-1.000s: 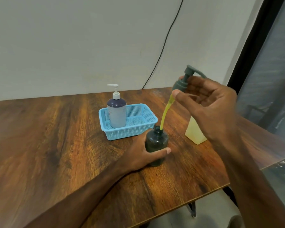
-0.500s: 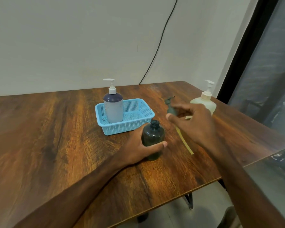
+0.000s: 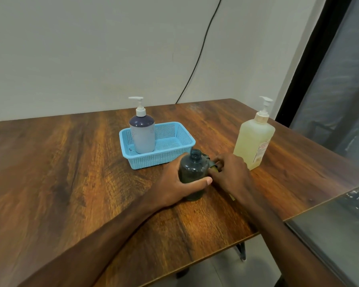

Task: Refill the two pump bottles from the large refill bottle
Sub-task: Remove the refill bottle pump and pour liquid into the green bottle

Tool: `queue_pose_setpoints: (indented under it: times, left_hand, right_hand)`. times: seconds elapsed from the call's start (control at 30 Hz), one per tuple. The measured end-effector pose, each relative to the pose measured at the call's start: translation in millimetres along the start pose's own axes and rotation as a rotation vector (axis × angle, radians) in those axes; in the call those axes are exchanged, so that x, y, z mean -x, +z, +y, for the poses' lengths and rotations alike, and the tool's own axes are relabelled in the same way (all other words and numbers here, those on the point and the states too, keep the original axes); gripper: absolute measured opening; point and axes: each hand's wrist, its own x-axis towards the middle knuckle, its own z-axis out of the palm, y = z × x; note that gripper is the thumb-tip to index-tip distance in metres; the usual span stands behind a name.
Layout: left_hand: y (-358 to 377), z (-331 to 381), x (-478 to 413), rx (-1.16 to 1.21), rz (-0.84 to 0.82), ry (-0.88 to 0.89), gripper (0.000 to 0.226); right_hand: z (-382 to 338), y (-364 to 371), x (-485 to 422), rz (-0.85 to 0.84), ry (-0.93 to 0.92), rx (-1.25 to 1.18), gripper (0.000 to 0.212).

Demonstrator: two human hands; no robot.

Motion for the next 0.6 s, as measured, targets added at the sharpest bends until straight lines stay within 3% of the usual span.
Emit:
queue_pose_setpoints:
  times: [0.2, 0.4, 0.5, 0.6]
  left_hand:
    - [2, 3, 4, -0.084, 0.024, 0.005, 0.06]
    - [6, 5, 7, -0.124, 0.112, 0.068, 0.088]
    - [7, 10, 10, -0.206, 0.192, 0.159, 0.097]
    - [8, 17, 13, -0.273, 0.307, 0.274, 0.09]
  right_hand:
    - [-1, -3, 12, 0.037, 0.002, -0.073, 0.027]
    - [2, -14, 30, 0.065, 0.005, -0.141, 0.042]
    - [6, -25, 42, 0.16, -0.011, -0.194, 0.036]
    - [15, -41, 53, 0.349, -0.025, -0.269, 0.027]
